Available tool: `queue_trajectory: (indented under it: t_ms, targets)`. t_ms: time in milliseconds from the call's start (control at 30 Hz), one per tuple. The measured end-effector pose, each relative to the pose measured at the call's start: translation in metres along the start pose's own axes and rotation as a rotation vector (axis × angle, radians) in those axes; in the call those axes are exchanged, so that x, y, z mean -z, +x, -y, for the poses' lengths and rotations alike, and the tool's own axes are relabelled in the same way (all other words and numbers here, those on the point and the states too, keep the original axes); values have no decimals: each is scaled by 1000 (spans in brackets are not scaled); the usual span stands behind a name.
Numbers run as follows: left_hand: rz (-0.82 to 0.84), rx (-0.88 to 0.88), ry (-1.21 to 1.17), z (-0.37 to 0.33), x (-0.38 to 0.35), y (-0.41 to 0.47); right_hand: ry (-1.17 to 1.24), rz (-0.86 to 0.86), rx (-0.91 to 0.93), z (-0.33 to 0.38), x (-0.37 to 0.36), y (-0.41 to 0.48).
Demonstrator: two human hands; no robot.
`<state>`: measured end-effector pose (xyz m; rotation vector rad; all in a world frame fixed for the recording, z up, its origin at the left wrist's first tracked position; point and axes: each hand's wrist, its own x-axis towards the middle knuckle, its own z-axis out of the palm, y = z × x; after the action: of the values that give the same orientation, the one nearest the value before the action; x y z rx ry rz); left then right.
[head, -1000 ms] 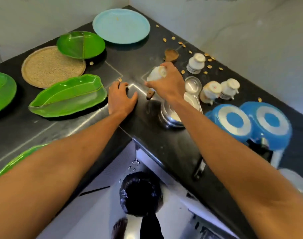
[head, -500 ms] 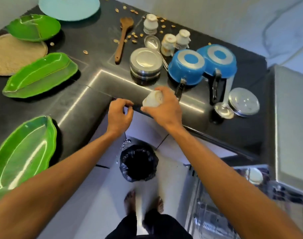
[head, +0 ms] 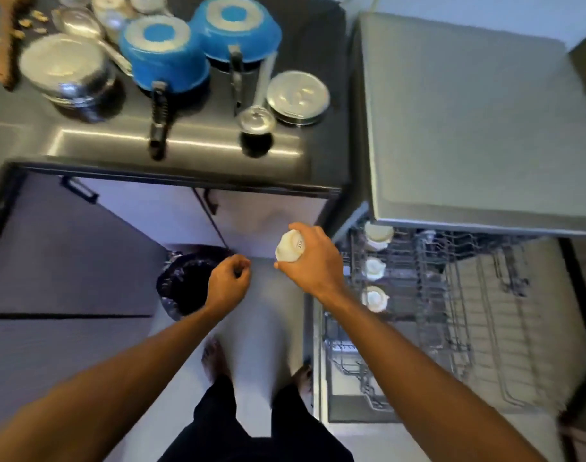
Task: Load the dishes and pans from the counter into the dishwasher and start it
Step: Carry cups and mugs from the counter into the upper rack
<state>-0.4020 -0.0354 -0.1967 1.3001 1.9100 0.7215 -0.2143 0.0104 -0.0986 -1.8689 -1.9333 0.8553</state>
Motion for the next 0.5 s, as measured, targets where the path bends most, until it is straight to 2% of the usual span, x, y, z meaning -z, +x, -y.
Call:
queue_trajectory:
  t_ms: [167, 300, 500]
  targets:
    - [113, 81, 16, -58, -82, -14, 85, -44, -144, -98, 39, -22]
    - [213, 77, 23, -100, -139, -24, 129, -109, -258, -169, 58, -29]
    - [304, 72, 96, -122, -195, -12, 228, -235, -428, -249, 60, -10]
